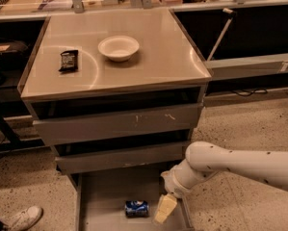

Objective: Pick pepsi can from bottom drawer and place on counter

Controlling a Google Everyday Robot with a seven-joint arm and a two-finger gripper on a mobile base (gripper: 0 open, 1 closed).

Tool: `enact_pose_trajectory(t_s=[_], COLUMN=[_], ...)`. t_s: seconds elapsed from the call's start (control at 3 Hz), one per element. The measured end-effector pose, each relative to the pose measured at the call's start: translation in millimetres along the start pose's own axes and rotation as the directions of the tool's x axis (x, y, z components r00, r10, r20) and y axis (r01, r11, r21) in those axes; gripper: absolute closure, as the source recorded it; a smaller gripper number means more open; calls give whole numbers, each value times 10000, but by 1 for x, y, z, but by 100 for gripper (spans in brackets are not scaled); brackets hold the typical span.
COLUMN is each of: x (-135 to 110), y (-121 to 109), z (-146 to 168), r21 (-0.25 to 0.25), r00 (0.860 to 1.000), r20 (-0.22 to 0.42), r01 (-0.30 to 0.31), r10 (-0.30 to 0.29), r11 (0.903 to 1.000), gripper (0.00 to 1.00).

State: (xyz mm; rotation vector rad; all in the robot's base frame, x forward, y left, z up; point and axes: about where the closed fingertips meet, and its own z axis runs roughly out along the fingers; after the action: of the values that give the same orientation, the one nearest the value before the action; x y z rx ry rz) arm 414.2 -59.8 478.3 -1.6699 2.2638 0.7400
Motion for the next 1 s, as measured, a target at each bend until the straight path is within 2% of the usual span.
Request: enact_pose_trajectory(t_s=[0.33,0.67,1.0], x=[10,12,16], y=[-16,-15,-18], z=[38,44,62], r21=[-301,-426,-768], r00=[9988,9985,9983], r20=[195,206,483], r01=[-440,-504,-298], r10=[446,513,336], r11=[9986,9978,9966], gripper=[0,0,0])
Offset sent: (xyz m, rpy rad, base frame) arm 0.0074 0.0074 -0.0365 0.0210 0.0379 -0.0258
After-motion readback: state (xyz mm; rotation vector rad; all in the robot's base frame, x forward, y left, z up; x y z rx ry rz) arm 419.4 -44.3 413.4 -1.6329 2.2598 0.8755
